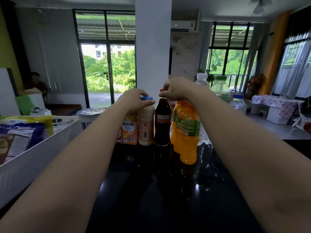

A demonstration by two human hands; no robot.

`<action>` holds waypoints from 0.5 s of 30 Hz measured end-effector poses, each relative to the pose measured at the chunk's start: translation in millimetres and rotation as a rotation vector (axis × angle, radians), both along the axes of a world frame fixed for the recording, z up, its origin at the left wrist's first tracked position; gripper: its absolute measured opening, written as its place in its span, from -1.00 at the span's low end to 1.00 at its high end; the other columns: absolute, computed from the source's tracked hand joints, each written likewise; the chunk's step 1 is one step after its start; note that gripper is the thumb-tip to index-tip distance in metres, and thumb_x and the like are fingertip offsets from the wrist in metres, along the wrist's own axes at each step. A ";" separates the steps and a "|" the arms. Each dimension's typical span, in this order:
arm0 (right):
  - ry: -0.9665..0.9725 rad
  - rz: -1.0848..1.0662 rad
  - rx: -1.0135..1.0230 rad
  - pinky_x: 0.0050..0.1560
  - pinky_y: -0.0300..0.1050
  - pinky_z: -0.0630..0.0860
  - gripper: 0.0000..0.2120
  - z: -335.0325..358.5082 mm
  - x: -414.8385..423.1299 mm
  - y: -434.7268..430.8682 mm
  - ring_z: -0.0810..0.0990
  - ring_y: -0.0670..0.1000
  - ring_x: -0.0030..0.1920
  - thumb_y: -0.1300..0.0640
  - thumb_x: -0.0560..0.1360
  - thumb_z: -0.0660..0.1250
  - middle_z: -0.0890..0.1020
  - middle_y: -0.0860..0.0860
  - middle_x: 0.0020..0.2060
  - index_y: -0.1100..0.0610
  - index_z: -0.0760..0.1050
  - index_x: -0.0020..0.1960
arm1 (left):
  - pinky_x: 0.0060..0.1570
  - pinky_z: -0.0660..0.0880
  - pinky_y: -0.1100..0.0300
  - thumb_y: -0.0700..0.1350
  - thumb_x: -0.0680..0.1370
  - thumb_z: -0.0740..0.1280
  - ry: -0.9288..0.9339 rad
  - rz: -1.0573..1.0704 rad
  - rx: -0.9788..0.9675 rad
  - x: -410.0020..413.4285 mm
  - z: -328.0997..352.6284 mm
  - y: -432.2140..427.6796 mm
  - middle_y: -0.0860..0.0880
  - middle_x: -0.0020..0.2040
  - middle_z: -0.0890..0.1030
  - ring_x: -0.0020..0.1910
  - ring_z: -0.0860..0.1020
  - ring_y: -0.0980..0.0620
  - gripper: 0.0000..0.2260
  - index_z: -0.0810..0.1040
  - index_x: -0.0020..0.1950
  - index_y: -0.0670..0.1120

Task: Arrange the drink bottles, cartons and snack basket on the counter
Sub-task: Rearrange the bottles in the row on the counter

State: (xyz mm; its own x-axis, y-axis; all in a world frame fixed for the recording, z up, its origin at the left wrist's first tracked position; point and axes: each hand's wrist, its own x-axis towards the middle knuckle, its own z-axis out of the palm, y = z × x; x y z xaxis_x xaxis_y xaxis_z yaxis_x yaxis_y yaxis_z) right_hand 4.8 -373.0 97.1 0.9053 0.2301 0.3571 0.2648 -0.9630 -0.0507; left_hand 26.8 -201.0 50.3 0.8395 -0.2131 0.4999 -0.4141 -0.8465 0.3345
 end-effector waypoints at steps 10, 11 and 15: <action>0.036 -0.032 -0.037 0.05 -0.10 0.50 -0.63 4.2 3.3 4.1 0.62 0.12 0.07 -0.01 0.59 0.25 0.65 0.15 0.05 0.26 0.53 0.22 | 0.11 0.37 0.15 0.04 0.57 0.31 0.024 -0.028 0.048 -4.6 7.8 -4.1 -0.11 0.26 0.56 0.21 0.51 -0.08 -0.62 0.54 0.33 -0.09; 0.037 -0.032 -0.033 0.07 -0.09 0.50 -0.63 4.4 3.5 3.6 0.62 0.12 0.07 0.00 0.58 0.26 0.64 0.15 0.05 0.26 0.53 0.22 | 0.13 0.37 0.15 0.02 0.57 0.32 0.047 -0.045 0.041 -5.6 9.8 -2.9 -0.12 0.27 0.56 0.22 0.51 -0.08 -0.63 0.53 0.33 -0.10; 0.040 -0.023 -0.024 0.10 -0.07 0.50 -0.63 4.5 3.9 2.9 0.60 0.12 0.07 0.01 0.58 0.26 0.63 0.15 0.06 0.25 0.51 0.25 | 0.23 0.42 0.05 0.04 0.55 0.33 0.081 -0.043 0.015 -6.3 12.3 -3.1 -0.09 0.30 0.52 0.24 0.50 -0.05 -0.61 0.53 0.31 -0.12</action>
State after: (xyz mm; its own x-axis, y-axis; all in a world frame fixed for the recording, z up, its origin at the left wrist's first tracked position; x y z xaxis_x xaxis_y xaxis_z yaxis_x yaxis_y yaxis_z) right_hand 8.7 -370.1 101.6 0.9239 0.2166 0.3154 0.2404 -0.9699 -0.0381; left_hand 20.5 -204.1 62.5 0.8668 -0.2570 0.4272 -0.4224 -0.8338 0.3554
